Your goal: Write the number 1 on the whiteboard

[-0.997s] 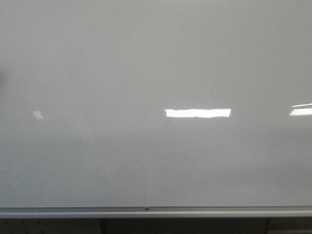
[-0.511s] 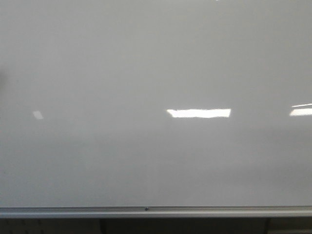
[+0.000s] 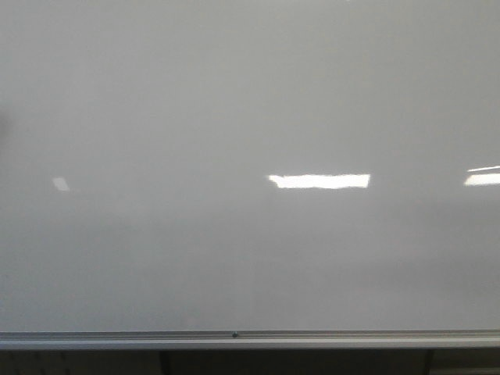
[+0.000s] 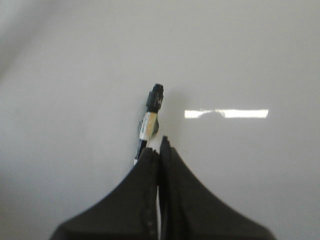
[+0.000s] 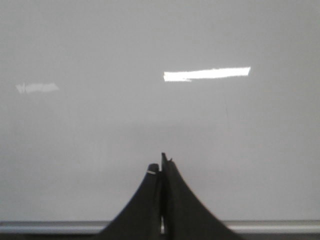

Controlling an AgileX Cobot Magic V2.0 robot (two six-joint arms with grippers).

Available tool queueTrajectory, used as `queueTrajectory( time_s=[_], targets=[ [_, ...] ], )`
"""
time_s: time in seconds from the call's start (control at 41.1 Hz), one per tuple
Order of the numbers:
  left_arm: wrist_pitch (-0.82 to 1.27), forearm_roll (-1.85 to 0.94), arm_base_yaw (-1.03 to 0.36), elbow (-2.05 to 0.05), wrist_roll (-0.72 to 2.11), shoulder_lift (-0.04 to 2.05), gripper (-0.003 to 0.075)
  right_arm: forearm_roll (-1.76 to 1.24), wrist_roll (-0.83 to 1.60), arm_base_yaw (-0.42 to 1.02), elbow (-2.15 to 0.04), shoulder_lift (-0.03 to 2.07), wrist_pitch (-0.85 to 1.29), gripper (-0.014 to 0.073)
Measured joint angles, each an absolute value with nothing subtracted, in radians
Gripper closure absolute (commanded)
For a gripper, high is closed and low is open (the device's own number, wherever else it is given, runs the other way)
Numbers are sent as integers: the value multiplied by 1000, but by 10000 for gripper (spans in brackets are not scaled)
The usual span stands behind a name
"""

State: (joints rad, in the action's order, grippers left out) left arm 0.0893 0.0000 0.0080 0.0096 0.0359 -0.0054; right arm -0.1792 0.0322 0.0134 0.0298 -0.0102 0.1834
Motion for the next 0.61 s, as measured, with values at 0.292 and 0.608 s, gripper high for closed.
queueTrajectory(
  time_s=[0.292, 0.608],
  targets=[
    [48, 0, 8, -161, 36, 14, 741, -209, 31, 13, -236, 0, 282, 654],
    [256, 0, 8, -372, 36, 315, 741, -217, 31, 13, -438, 266, 386, 654]
  ],
)
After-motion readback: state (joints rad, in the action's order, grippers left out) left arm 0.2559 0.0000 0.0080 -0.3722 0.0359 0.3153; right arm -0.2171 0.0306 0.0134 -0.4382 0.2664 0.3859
